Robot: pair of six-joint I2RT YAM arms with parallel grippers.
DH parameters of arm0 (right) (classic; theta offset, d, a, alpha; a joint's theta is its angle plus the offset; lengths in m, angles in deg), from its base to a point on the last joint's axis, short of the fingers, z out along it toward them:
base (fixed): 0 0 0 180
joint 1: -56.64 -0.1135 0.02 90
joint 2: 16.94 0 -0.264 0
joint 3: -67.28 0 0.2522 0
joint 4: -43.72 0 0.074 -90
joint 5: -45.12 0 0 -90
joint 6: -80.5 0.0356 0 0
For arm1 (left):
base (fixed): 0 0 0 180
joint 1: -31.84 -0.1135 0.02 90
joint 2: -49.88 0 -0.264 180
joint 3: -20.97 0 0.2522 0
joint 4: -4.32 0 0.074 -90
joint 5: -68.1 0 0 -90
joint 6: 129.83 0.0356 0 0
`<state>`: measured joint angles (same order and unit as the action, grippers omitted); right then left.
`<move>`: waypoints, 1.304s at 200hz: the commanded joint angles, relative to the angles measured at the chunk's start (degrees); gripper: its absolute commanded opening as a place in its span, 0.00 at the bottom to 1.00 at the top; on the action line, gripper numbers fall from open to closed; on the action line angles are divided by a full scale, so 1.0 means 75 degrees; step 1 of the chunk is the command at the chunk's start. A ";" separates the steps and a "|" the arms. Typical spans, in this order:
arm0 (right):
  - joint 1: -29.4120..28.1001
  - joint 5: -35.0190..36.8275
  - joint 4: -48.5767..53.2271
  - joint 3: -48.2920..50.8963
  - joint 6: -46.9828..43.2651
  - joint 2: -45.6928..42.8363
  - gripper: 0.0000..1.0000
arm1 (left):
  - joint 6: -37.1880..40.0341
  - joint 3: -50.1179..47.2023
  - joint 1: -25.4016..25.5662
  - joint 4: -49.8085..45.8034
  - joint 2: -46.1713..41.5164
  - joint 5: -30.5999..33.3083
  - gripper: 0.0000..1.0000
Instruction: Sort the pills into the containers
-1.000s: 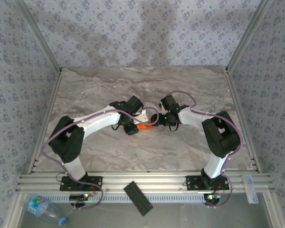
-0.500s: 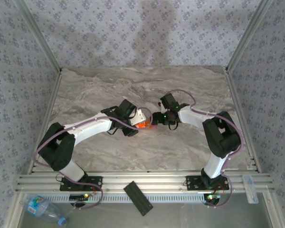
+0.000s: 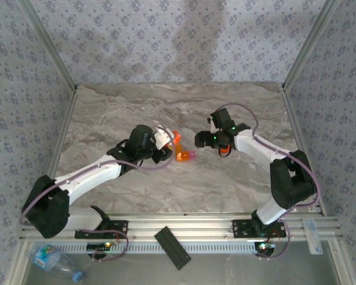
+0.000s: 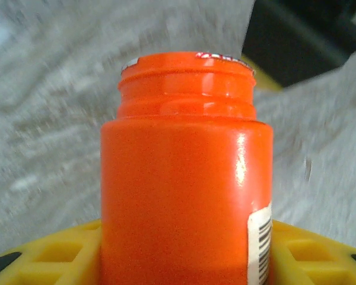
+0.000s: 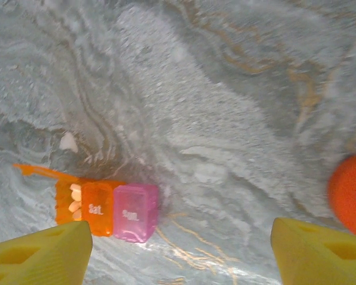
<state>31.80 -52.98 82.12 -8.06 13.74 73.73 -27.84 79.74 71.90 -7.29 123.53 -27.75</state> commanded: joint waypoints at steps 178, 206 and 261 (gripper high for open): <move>0.1075 0.1572 0.2259 -0.1451 -0.1048 0.1880 0.81 | -0.1537 0.0475 -0.0135 0.4111 -0.0538 -0.1586 0.00; 0.1078 0.1595 0.2249 -0.1534 -0.1049 0.2114 0.77 | -0.1533 0.0472 -0.0142 0.4041 -0.0565 -0.1622 0.00; 0.1096 0.1661 0.2205 -0.1514 -0.1044 0.2289 0.72 | -0.1533 0.0490 -0.0138 0.3977 -0.0585 -0.1658 0.00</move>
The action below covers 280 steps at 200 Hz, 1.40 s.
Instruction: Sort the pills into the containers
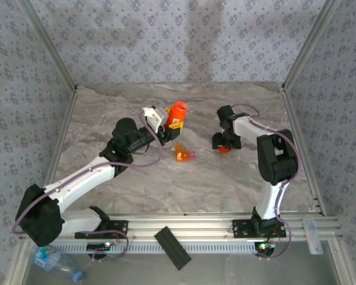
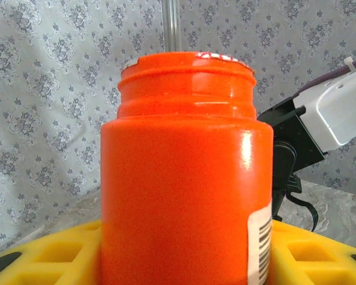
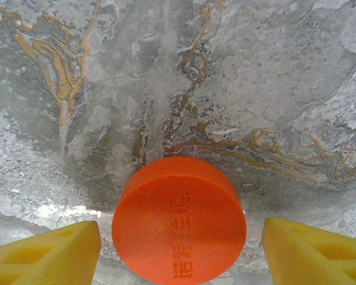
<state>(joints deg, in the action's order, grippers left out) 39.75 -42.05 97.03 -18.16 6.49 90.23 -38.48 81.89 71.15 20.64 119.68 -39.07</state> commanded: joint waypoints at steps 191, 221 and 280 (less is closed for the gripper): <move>0.0052 0.0058 0.0066 -0.0125 -0.0081 0.0241 0.60 | -0.0191 0.0179 -0.0045 0.0254 0.0004 -0.0175 0.00; 0.0046 0.0035 0.0059 -0.0144 -0.0081 0.0299 0.59 | -0.0196 0.0158 -0.0039 0.0285 0.0021 -0.0181 0.00; 0.0026 -0.0038 0.0216 -0.0184 -0.0058 -0.0323 0.41 | -0.0181 -0.0066 -0.0039 0.0427 0.0076 -0.0160 0.00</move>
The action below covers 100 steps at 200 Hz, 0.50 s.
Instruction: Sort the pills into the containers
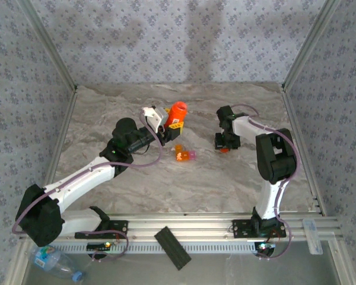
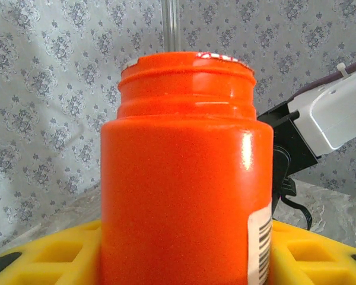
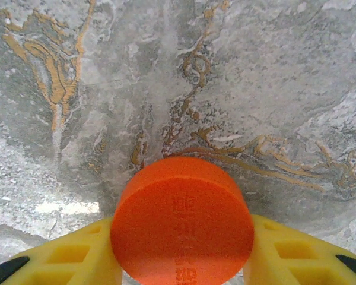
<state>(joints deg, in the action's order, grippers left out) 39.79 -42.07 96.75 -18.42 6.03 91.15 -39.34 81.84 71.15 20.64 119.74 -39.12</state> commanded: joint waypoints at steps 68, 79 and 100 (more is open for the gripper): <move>-0.0421 -0.0521 0.1481 -0.1786 -0.0048 -0.2046 0.41 | 0.0162 -0.0518 -0.0063 0.0687 0.0580 -0.0186 0.00; -0.0500 -0.0706 0.1756 -0.2227 -0.0099 -0.2148 0.41 | 0.0257 -0.0579 -0.0076 0.0747 0.0660 -0.0169 0.00; -0.0610 -0.1161 0.2259 -0.3116 -0.0226 -0.2198 0.41 | 0.0508 -0.0679 -0.0125 0.0879 0.0798 -0.0162 0.00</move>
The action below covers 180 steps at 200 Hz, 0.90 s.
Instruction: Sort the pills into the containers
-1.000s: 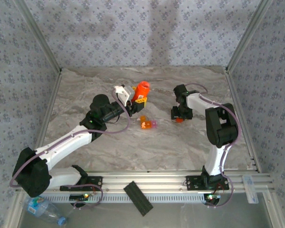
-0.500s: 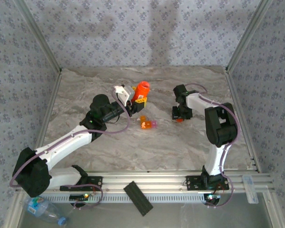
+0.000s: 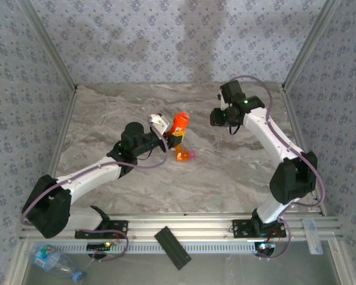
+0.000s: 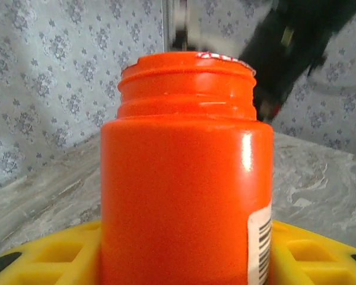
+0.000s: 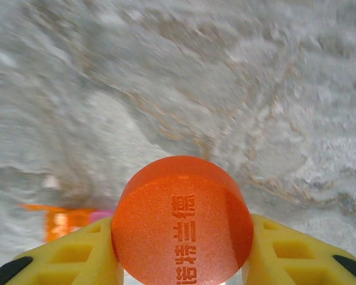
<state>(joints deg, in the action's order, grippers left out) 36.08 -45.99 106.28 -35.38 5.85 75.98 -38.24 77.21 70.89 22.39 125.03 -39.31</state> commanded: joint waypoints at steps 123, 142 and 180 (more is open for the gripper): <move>-0.0301 -0.3924 0.2569 -0.3673 -0.1503 0.0953 0.40 | 0.0629 0.0572 -0.0876 -0.0406 0.0789 -0.1932 0.00; -0.0338 -0.3942 0.2936 -0.4023 -0.1838 0.1233 0.39 | 0.0748 0.0738 -0.0881 -0.0654 0.0853 -0.2152 0.00; -0.0306 -0.4080 0.3344 -0.4195 -0.2342 0.1508 0.39 | 0.1033 0.1029 -0.0882 -0.1191 0.0921 -0.2465 0.00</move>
<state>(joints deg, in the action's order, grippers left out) 33.72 -73.98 126.65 -64.91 -7.30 86.43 -32.98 81.97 64.36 15.90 131.66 -53.96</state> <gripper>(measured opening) 0.444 0.521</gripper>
